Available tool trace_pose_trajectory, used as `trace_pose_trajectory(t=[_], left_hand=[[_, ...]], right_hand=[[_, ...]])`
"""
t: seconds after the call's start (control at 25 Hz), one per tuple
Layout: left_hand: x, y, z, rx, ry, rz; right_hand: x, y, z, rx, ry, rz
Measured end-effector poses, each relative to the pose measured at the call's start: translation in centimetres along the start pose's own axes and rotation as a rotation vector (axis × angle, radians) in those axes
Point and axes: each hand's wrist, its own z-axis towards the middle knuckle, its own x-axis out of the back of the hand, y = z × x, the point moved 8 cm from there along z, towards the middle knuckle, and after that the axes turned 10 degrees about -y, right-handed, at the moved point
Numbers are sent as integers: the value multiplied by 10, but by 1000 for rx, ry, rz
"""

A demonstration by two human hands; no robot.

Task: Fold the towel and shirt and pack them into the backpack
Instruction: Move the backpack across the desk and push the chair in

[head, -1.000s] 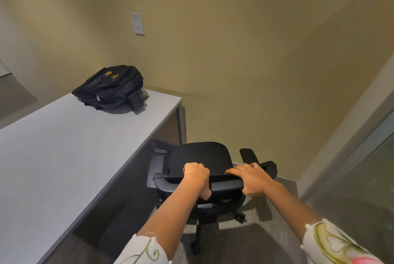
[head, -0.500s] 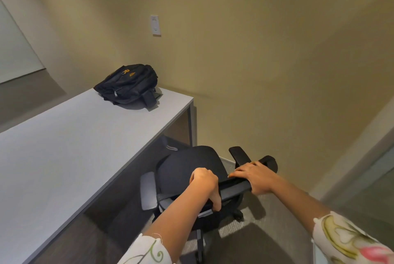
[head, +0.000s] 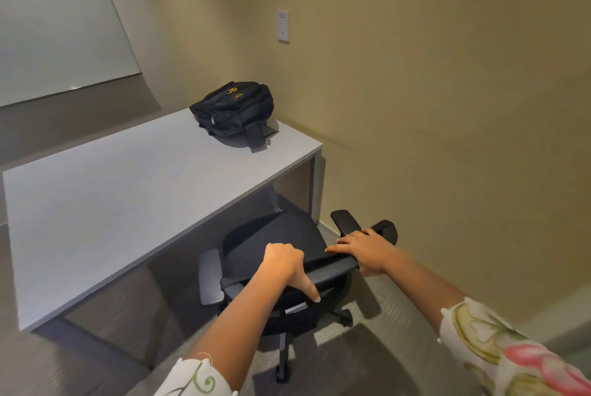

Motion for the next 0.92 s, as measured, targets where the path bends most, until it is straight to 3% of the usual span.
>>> trace_pose_trajectory(t=[0.28,0.92], left_hand=[[8,-15,13,78,175,-220],[42,-68,69,229,231,-520]], right_hand=[[19,27,33,55,41,-111],[88,62,133,131,61,-233]])
